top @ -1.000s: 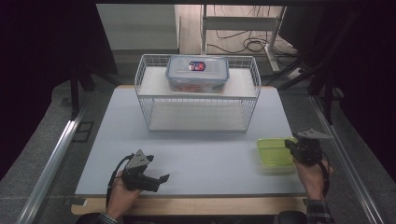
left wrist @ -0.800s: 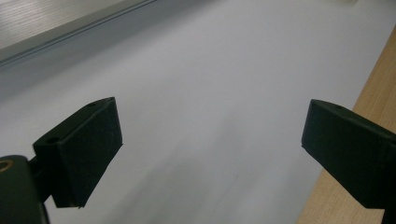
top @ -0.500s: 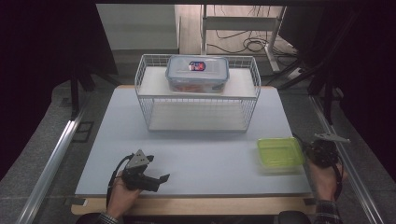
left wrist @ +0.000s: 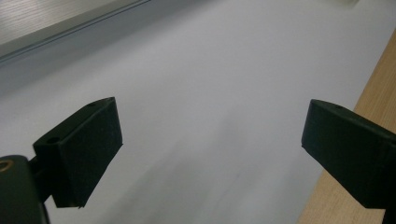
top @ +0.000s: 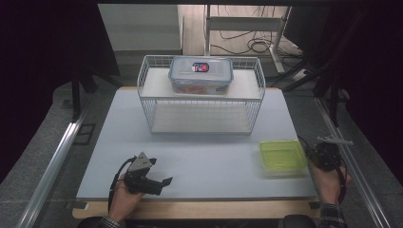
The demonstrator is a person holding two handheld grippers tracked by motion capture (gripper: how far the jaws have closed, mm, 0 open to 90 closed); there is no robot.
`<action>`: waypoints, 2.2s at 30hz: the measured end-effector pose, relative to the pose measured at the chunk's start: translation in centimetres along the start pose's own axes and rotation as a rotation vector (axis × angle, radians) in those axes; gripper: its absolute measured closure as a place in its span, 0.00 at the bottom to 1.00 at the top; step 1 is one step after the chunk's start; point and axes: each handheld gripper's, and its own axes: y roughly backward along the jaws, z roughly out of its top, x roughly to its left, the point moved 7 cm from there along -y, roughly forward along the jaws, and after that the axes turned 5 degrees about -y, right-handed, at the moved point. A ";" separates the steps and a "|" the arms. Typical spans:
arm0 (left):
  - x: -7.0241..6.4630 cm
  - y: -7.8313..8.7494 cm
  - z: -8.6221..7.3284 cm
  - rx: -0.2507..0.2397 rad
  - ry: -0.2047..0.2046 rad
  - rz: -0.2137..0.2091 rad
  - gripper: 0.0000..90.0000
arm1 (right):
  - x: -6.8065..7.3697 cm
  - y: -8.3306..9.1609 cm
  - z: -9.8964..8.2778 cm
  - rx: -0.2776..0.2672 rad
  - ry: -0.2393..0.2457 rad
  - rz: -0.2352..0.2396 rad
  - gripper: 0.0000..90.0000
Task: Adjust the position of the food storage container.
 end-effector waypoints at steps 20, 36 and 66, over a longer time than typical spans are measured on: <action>0.0 0.0 0.0 0.003 -0.001 0.000 0.05 | 5.0 -0.8 -0.3 0.044 0.057 0.134 0.99; 0.0 -0.1 -0.1 0.008 -0.005 -0.001 0.05 | 10.0 -1.1 -0.3 0.072 0.115 0.254 0.99; -0.1 -0.4 -0.3 0.029 -0.002 -0.006 0.05 | 20.3 -1.5 -0.7 0.094 0.259 0.447 0.99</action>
